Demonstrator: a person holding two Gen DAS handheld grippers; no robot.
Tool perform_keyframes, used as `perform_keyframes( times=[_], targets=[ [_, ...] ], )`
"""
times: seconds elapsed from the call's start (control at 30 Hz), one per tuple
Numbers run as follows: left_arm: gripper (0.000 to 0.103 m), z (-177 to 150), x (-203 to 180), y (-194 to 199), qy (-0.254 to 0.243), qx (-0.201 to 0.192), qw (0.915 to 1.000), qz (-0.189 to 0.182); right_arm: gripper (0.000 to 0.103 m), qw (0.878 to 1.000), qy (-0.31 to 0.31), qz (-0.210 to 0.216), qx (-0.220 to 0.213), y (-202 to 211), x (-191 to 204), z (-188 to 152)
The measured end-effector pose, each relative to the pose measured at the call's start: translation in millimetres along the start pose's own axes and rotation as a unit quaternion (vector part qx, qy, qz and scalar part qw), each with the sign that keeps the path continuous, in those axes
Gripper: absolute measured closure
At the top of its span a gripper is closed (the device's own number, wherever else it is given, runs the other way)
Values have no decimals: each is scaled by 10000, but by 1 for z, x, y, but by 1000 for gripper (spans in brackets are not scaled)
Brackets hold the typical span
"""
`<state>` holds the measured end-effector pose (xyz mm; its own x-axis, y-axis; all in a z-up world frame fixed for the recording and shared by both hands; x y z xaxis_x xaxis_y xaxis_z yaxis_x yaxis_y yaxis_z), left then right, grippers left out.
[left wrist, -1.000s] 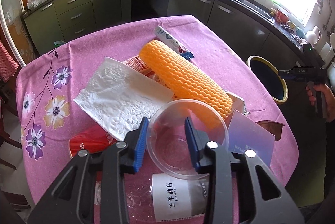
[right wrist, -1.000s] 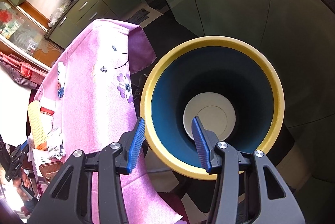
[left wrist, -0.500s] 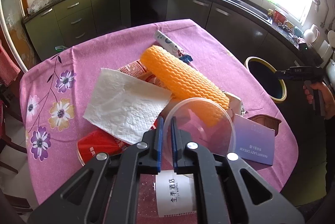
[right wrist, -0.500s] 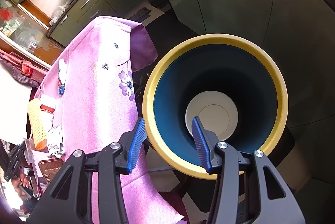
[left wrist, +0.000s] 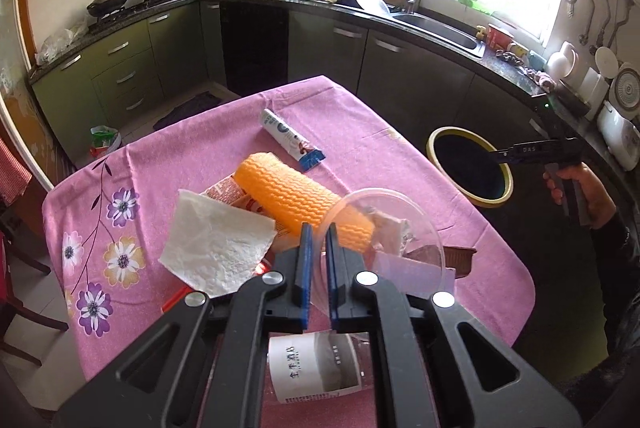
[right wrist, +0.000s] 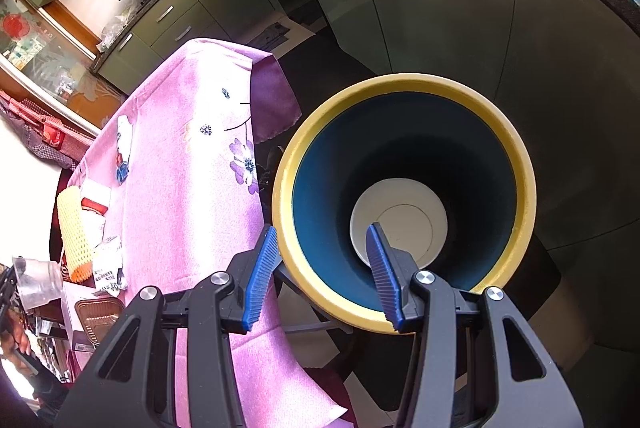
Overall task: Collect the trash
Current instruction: 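Carry the clear plastic cup over the bin and open the left gripper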
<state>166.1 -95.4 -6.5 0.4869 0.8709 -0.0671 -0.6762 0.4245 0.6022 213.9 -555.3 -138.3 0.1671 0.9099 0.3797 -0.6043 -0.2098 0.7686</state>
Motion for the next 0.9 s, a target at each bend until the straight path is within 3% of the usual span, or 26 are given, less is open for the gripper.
perform_keyframes(
  times=[0.33,0.53,0.67,0.77,0.9],
  targets=[
    [96,64,-96,-38,-728,-134,9931,-911,56,9992,137,-189,-332,34,-12,-3],
    [96,101,-182,-105,-1131,149,9812,-1557,56,9975,208,-337,-588,67,-30,-12],
    [96,111,-238,-171,-1162,555,9733,-1900,56,9968,129,-407,-678,84,-47,-19],
    [96,109,-271,-221,-1056,938,9700,-1979,56,9961,27,-494,-735,96,-62,-24],
    [93,104,-292,-274,-981,1075,9743,-1718,54,9951,-130,-601,-769,109,-79,-31]
  ],
)
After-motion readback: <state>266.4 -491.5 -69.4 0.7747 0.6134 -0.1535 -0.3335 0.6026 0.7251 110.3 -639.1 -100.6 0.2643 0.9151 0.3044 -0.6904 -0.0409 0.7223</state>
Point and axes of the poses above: each gripper's, at about its wrist camera, not at the fingertips, and y roughly against the way its jaws point, x to its left, z to its top, the point moved 1 cm from there along -y, roughly the way its jaws point, and after that the axes turned 11 degrees about -x, right-handed, at the moved point
